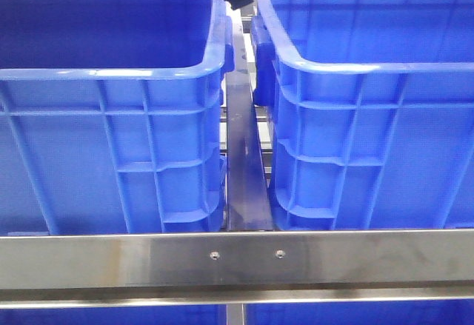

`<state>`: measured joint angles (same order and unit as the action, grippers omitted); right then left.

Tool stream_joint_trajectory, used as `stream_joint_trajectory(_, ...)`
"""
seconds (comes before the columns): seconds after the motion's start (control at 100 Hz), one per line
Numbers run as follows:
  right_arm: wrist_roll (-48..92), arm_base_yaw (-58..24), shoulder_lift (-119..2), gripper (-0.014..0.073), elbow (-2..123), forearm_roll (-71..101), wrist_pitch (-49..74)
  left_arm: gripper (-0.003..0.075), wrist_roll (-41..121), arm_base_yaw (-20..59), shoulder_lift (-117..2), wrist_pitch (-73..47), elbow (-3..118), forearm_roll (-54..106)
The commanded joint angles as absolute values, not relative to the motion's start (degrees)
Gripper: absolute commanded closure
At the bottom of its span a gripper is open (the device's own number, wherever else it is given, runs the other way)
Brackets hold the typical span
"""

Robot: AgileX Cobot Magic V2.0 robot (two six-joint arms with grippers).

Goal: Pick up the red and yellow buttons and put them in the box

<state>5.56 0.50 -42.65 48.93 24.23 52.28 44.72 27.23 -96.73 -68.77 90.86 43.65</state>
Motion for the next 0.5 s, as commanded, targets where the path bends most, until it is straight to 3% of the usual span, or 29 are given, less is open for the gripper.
stream_joint_trajectory(0.0,10.46,0.53,-46.1,-0.0025,52.31,33.59,49.56,0.0625,44.58,27.57,-93.89,-67.83,92.4,47.85)
stream_joint_trajectory(0.49,33.74,-0.25,-63.06,-0.0025,53.73,76.57,52.41,0.0625,44.58,27.57,-93.89,-67.83,92.4,47.85)
